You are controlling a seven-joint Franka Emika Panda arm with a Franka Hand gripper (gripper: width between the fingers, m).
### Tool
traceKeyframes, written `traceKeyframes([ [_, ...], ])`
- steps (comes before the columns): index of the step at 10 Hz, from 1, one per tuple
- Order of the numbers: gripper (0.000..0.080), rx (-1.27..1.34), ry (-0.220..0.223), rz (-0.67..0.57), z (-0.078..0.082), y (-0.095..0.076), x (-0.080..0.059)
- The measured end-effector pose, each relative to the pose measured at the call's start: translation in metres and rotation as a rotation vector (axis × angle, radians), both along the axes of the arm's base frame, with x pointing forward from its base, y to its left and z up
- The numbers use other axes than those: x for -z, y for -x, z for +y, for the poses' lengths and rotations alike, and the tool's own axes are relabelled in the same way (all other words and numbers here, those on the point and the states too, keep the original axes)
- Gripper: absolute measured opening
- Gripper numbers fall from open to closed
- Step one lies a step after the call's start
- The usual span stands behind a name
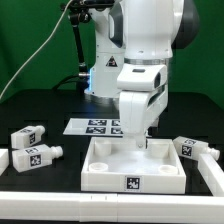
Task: Assemble one leg
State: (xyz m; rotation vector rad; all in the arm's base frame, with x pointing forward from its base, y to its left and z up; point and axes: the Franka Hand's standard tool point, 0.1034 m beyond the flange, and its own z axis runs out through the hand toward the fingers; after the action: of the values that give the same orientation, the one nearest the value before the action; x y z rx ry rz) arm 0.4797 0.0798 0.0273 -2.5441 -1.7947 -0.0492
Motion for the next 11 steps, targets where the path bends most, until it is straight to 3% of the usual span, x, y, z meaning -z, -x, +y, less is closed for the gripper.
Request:
traceKeyframes([
  [4,0.0650,0.009,-0.003,0.023,-0.005,0.007,0.017],
  [5,0.0530,0.011,-0.003,0.023,-0.006,0.007,0.017],
  [6,0.0530,0.011,-0.003,0.023,-0.006,0.007,0.017],
  [8,0.0254,0.011,-0.003,0.025,-0.006,0.008,0.018],
  [9,0.0254,0.011,-0.003,0.025,-0.006,0.008,0.018],
  [10,0.0073,0.015,-0.003,0.025,-0.007,0.008,0.018],
  [11,0.0055,0.014,-0.003,0.024,-0.007,0.007,0.018],
])
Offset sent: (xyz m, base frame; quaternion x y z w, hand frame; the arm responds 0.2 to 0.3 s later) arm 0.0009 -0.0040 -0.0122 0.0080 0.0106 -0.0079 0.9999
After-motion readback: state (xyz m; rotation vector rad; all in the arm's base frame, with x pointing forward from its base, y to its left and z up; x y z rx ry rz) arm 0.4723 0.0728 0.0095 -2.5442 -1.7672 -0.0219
